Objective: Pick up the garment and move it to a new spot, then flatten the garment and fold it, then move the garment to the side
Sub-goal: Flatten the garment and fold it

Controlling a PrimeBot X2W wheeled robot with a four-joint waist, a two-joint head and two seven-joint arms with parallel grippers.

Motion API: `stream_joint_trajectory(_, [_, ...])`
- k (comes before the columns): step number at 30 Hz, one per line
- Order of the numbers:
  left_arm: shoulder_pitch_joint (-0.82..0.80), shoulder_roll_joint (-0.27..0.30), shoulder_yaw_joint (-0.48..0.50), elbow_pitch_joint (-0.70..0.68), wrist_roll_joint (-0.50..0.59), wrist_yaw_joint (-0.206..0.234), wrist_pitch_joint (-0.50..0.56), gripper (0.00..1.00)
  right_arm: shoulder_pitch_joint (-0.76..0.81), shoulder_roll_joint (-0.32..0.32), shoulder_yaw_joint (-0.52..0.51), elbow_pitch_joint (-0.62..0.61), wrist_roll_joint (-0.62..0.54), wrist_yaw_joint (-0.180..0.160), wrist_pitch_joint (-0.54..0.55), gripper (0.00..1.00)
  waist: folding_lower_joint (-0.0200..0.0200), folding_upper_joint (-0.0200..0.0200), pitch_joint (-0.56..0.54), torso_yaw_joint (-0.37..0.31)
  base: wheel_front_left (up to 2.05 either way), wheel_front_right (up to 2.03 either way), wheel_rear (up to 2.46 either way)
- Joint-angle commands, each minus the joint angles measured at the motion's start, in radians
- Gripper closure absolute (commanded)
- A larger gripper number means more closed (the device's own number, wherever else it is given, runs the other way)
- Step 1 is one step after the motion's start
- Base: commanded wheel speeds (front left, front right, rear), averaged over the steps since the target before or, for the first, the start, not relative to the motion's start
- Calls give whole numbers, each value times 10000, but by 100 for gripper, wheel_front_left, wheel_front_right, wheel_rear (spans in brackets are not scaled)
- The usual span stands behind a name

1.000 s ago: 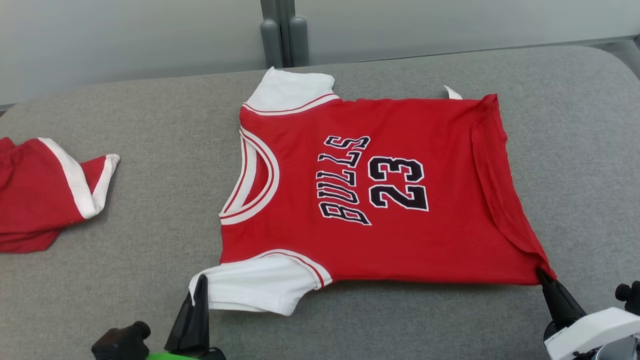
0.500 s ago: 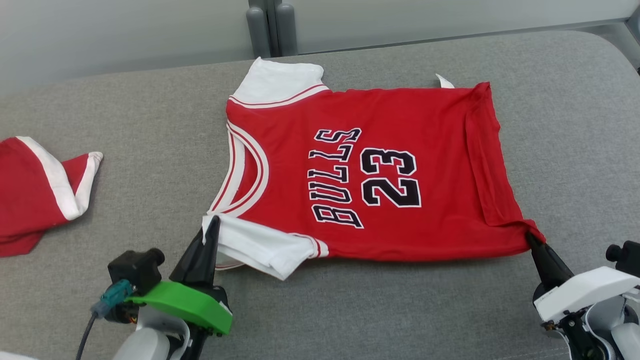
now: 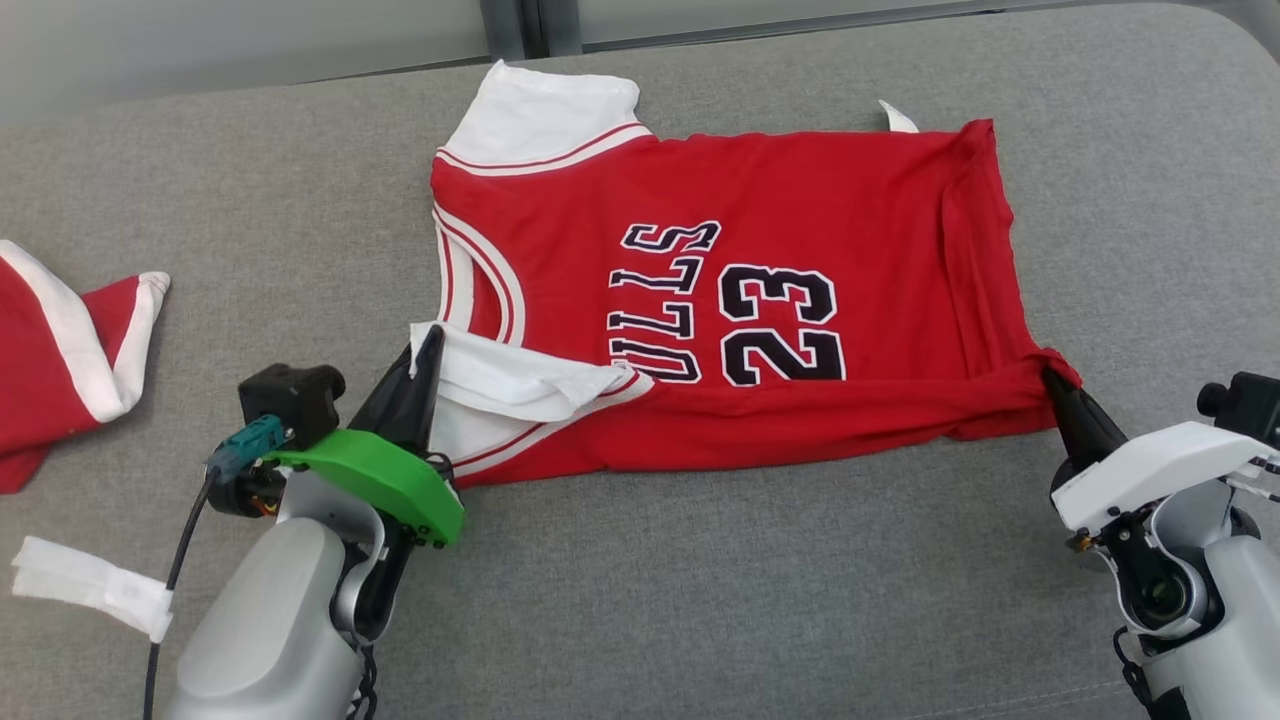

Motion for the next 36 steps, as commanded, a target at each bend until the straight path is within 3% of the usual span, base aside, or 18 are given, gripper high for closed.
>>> stream_joint_trajectory(1, [-291, -56, -85, 278, 54, -87, -113, 100, -254, 50, -28, 213, -149, -9, -46, 91, 0, 0, 42, 16, 0, 0, 0])
stream_joint_trajectory(2, [-417, -89, -140, 492, 91, -113, -123, 100, -359, 64, -50, 356, -216, -11, -94, 52, 0, 0, 54, 30, 0, 0, 0])
stream_joint_trajectory(3, [-532, -128, -199, 683, 114, -134, -182, 83, -455, 74, -66, 483, -260, -9, -152, 0, 0, 0, 63, 46, 0, 0, 0])
stream_joint_trajectory(4, [-706, -208, -261, 904, 161, -184, -277, 0, -558, 59, -94, 667, -398, -9, -263, 0, 0, 0, 68, 74, 0, 0, 0])
stream_joint_trajectory(12, [-554, -429, 68, 1541, 51, -283, -744, 0, -300, -441, 416, 989, -1032, -11, -1237, 0, 0, 0, -151, 236, 0, 0, 0])
stream_joint_trajectory(23, [1681, -412, 872, 423, 561, -246, -777, 0, 808, -886, 593, 619, -909, -11, -2025, 0, 0, 0, -543, 298, 0, 0, 0])
stream_joint_trajectory(30, [2007, -561, 972, 320, 824, -271, -779, 0, 797, -1049, 753, 629, -1077, -11, -1707, 0, 0, 0, -636, 311, 0, 0, 0])
stream_joint_trajectory(36, [1489, -677, 638, 1055, 950, -322, -704, 0, 273, -954, 1156, 1243, -1459, -11, -1549, 0, 0, 0, -492, 364, 0, 0, 0])
